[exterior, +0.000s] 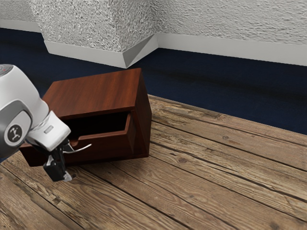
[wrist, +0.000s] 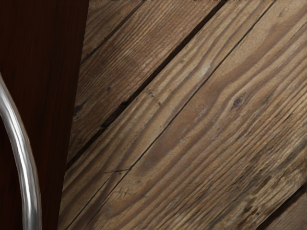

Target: Pull the drawer handle with one arm to open the drawer

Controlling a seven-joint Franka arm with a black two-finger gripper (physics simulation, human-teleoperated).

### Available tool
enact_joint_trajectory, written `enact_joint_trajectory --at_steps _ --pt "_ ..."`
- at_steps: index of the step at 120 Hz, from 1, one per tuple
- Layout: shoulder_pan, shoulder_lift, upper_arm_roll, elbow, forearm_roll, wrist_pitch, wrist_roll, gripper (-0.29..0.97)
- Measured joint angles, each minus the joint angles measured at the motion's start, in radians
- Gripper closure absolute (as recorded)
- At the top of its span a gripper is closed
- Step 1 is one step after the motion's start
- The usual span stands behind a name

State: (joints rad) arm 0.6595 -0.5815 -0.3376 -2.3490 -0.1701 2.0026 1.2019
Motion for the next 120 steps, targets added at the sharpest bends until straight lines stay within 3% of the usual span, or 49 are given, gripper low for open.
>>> enact_joint_trajectory --at_steps 50,80,120 --pt "-0.001 -0.063 -0.002 -0.037 -0.027 -0.032 -0.003 0.05" --pt "-0.002 -0.102 -0.008 -0.063 -0.036 -0.05 -0.003 0.0" --pt "-0.002 -0.132 -0.054 -0.065 -0.037 -0.059 -0.005 0.07"
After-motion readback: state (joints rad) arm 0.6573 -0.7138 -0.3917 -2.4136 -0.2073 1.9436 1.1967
